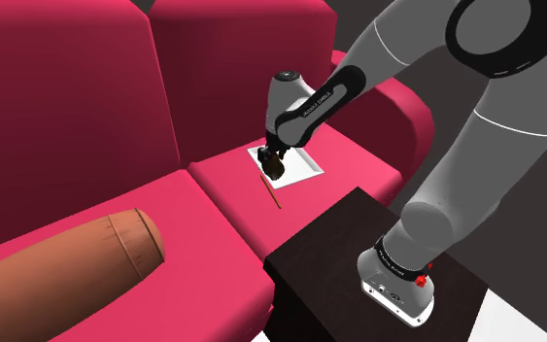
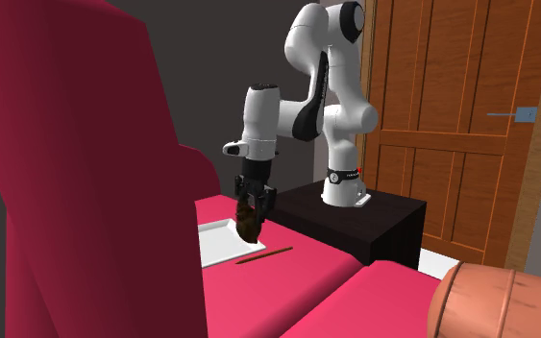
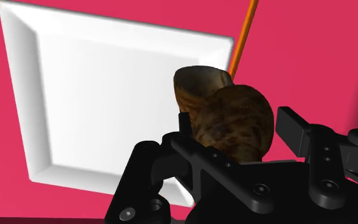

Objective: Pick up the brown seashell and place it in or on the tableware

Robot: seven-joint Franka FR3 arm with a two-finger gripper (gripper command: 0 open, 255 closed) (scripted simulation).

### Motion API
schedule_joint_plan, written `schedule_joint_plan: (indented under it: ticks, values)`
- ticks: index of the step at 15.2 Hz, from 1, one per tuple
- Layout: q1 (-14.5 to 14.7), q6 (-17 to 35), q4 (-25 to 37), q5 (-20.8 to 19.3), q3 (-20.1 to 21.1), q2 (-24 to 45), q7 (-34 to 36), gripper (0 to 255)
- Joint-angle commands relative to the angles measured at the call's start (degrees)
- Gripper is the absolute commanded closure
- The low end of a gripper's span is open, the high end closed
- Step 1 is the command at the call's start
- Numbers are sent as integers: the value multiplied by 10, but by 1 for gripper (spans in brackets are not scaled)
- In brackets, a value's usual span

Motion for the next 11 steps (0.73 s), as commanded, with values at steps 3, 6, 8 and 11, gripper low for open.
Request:
schedule_joint_plan:
  ticks: [3, 6, 8, 11]
  values:
    - [-36, -2, 34, 4, -21, 25, -63, 255]
    - [-62, -7, 63, 11, -34, 45, -110, 255]
    - [-79, -12, 86, 15, -42, 60, -140, 255]
    - [-86, -2, 99, 10, -48, 82, -148, 255]
